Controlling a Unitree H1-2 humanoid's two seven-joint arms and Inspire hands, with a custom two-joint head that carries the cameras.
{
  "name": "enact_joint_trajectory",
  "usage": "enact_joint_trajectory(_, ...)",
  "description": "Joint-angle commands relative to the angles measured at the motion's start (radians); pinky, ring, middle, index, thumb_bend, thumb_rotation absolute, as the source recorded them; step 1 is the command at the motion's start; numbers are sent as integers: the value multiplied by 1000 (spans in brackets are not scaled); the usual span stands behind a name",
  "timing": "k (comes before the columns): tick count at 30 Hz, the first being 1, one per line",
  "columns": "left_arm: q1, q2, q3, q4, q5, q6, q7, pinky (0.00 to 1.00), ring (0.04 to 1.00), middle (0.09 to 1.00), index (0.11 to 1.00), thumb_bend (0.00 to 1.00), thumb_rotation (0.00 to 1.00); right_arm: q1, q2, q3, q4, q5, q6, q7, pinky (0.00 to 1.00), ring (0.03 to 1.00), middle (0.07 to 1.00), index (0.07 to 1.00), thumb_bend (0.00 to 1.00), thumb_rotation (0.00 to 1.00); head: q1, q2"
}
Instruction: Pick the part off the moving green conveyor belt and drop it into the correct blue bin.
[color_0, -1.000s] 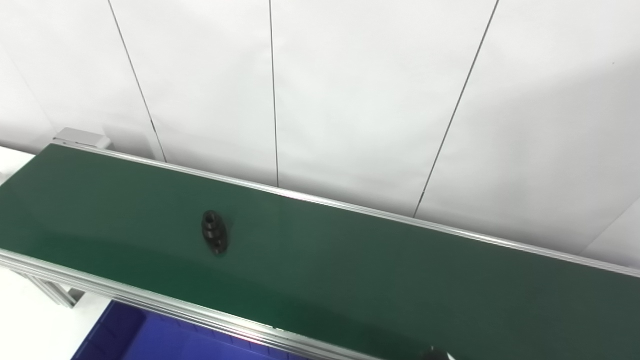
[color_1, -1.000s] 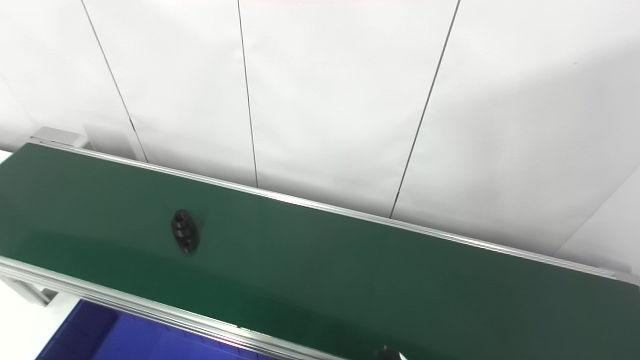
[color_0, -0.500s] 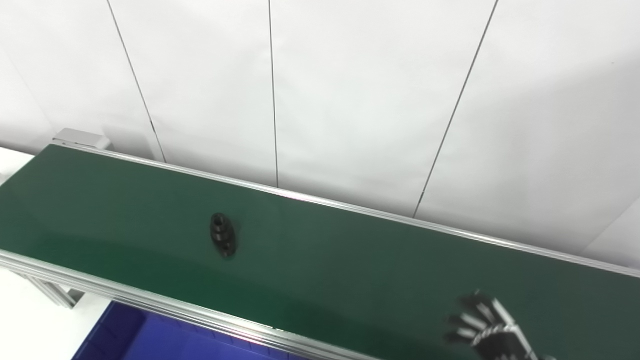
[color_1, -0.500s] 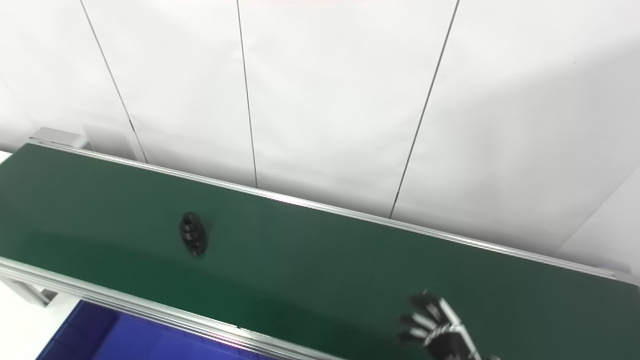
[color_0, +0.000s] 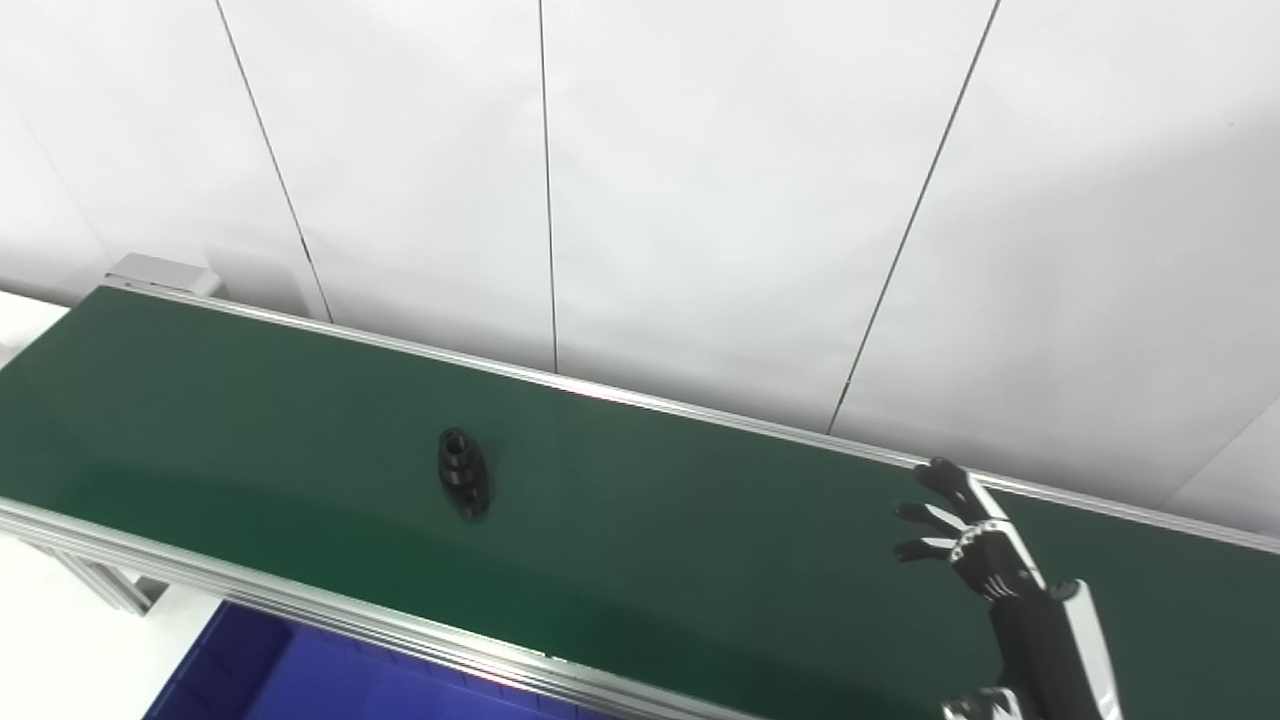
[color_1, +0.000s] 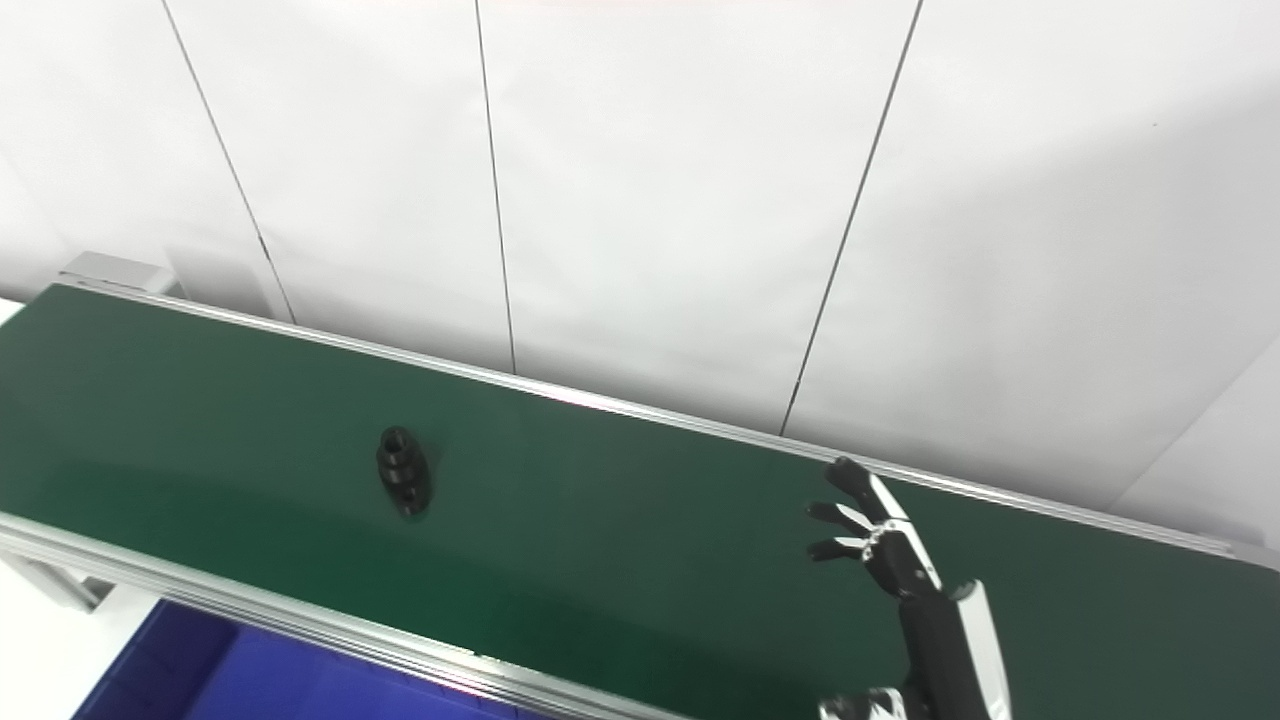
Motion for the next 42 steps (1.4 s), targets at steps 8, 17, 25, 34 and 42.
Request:
enact_joint_trajectory(8,-18,-27,-28,-20,-2,-34,-13,737,840,852,845,997,823,-102,15,27,-52,-150,101,-40,581,753,859,879,964,849,4,-2)
enact_joint_trajectory(17,-22,-28,-28,-17,-2,-34,-14,737,843,857,847,1000,813,-146,55,98,-98,-347,242,-41,547,726,851,888,953,836,5,-2)
enact_joint_trajectory(25,-26,-31,-27,-12,1,-33,-18,735,844,861,852,1000,812,-214,81,201,-64,-476,363,-11,586,725,821,887,988,892,8,-2)
enact_joint_trajectory(34,-28,-43,-25,-3,4,-32,-21,749,851,864,857,1000,810,-297,119,279,-3,-579,462,6,538,680,792,891,985,884,15,-4)
enact_joint_trajectory(42,-25,-51,-21,-8,6,-24,-27,750,852,865,851,1000,809,-373,160,336,78,-625,517,5,538,699,797,881,981,849,24,-4)
